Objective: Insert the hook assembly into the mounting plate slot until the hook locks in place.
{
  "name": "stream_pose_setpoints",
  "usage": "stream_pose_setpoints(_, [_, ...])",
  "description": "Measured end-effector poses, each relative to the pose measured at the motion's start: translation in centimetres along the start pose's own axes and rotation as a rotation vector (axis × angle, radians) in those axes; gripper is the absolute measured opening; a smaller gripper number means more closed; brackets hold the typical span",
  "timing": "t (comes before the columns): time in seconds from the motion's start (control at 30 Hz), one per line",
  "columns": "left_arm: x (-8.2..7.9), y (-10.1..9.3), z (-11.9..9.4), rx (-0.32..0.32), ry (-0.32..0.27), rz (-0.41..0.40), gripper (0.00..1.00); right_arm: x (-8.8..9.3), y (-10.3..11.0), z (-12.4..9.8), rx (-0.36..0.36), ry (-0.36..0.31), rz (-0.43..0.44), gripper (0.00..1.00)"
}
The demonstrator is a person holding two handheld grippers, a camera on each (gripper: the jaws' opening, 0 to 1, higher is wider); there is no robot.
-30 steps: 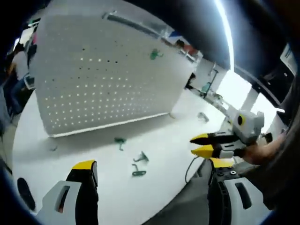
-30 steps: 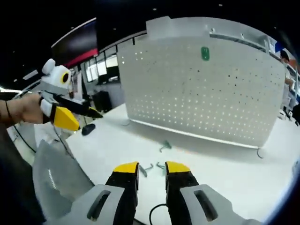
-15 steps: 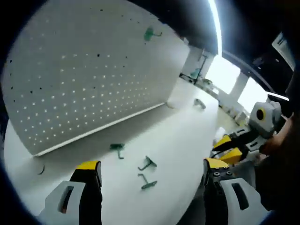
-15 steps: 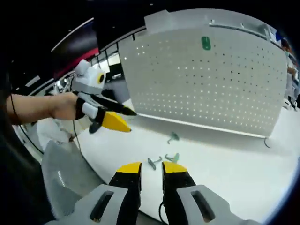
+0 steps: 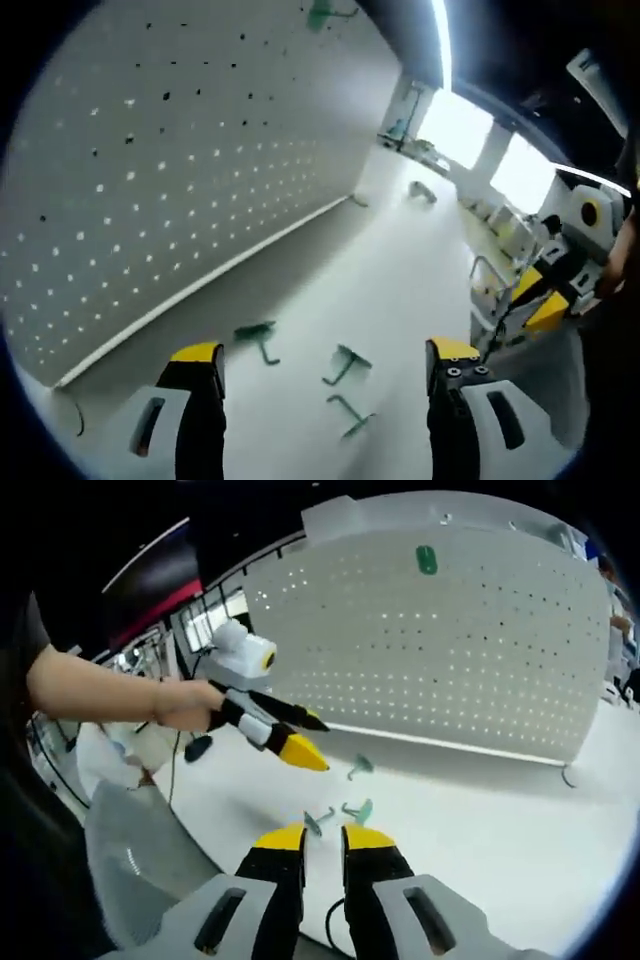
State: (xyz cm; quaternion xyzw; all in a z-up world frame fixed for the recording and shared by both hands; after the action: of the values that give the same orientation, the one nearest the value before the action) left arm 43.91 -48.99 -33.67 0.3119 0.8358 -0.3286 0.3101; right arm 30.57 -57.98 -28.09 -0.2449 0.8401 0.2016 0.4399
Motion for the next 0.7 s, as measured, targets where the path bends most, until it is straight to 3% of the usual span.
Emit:
stream_pose_setpoints(0.5, [0.0, 3.8, 4.1, 0.013, 0.066, 0.019, 0.72, 1.0, -1.8, 0.7, 0.025, 0.031, 0.036, 0.09])
stream_pose_setpoints(0.7, [-0.3, 3.8, 5.3, 0.047, 0.074, 0.069, 0.62, 1.9, -2.5, 0.6, 0.051, 0.041, 0.078, 0.09])
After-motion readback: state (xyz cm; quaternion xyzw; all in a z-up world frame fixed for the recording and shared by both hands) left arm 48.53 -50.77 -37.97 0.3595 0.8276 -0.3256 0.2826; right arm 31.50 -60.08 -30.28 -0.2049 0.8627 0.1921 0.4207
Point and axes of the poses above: the point that each gripper's makers call its tool centre point, and the gripper's own axes: z roughly forward along the fingers, y roughly to its left, x roughly out of its underside, the point moved 1 cm from there along -z, roughly backward along the fingers, and after that the axes turned 4 degrees about -z, right-handed, at the moved point
